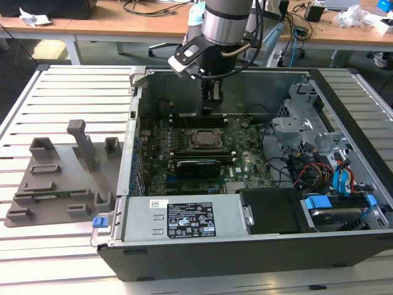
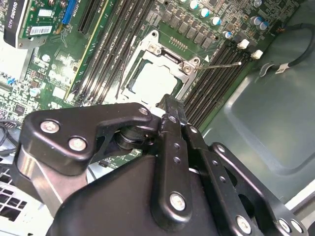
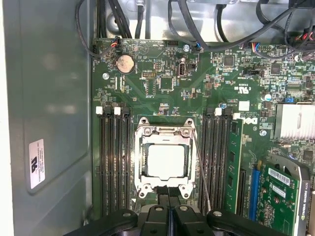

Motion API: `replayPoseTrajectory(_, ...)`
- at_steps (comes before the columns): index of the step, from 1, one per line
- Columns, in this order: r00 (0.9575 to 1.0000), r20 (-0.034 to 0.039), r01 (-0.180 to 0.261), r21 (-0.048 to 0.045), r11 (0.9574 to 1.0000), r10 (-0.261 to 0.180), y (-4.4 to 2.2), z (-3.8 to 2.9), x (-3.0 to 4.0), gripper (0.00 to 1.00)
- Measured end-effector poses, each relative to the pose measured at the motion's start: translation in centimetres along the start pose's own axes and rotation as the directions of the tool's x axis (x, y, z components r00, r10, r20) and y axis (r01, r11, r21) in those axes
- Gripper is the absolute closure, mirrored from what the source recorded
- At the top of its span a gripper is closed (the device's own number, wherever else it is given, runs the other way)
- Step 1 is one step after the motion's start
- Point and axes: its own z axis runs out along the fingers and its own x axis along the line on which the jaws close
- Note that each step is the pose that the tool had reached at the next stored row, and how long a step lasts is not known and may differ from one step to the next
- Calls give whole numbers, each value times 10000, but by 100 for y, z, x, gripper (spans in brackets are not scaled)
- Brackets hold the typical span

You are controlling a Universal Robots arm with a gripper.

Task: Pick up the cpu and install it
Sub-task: 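Close the cpu cover, then install the first cpu locking lever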

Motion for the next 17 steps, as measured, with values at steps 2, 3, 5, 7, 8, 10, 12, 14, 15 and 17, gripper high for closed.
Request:
replayPoseTrajectory(2,10000,0,0,0,10000,0,0,-1,0,89)
replayPoseTrajectory(3,10000,0,0,0,10000,0,0,-2,0,89)
replayPoseTrajectory(5,10000,0,1,0,10000,-1,0,-4,0,89)
replayPoseTrajectory(7,10000,1,16,0,10000,-16,0,-5,0,89)
replayPoseTrajectory(8,9999,12,134,-2,9999,-134,0,-6,0,89)
replayPoseTrajectory(10,9978,55,665,-10,9978,-665,-1,-5,0,89)
replayPoseTrajectory(12,9939,91,1101,-14,9939,-1101,0,-5,0,89)
replayPoseTrajectory(14,9890,122,1475,-18,9891,-1474,0,-5,0,89)
replayPoseTrajectory(15,9818,156,1892,-19,9819,-1892,0,-5,0,89)
replayPoseTrajectory(17,9718,195,2353,-20,9719,-2352,0,-5,0,89)
